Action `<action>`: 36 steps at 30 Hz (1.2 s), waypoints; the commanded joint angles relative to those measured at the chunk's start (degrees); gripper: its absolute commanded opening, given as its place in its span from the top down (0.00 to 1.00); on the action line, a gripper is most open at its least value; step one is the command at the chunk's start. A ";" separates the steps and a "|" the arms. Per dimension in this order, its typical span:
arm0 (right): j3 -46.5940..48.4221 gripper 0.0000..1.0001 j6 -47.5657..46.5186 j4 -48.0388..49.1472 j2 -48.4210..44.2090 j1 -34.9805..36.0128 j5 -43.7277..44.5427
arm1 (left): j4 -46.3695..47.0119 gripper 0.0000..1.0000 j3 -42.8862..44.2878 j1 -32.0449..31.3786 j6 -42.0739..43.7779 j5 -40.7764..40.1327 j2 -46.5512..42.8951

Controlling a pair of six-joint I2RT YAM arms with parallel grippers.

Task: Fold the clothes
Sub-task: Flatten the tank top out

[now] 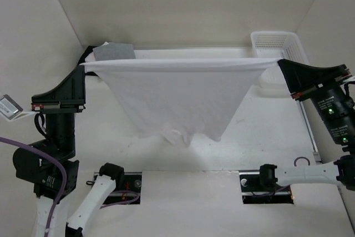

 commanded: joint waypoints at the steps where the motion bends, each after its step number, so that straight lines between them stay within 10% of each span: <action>1: 0.98 1.00 -11.21 4.70 4.50 -0.61 5.34 | 2.65 0.98 2.12 1.61 1.50 -1.15 5.11; 15: -6.00 1.00 16.46 7.36 31.11 -51.49 -44.57 | 11.45 0.98 -1.77 5.65 1.76 -3.44 35.67; 26: 33.13 1.00 15.94 -7.58 45.11 -58.10 -48.10 | 8.11 0.97 23.91 11.01 3.78 2.54 48.36; 36: 0.59 0.99 19.62 -1.45 26.69 -58.55 -46.78 | 11.00 0.97 10.60 10.94 4.49 4.13 43.63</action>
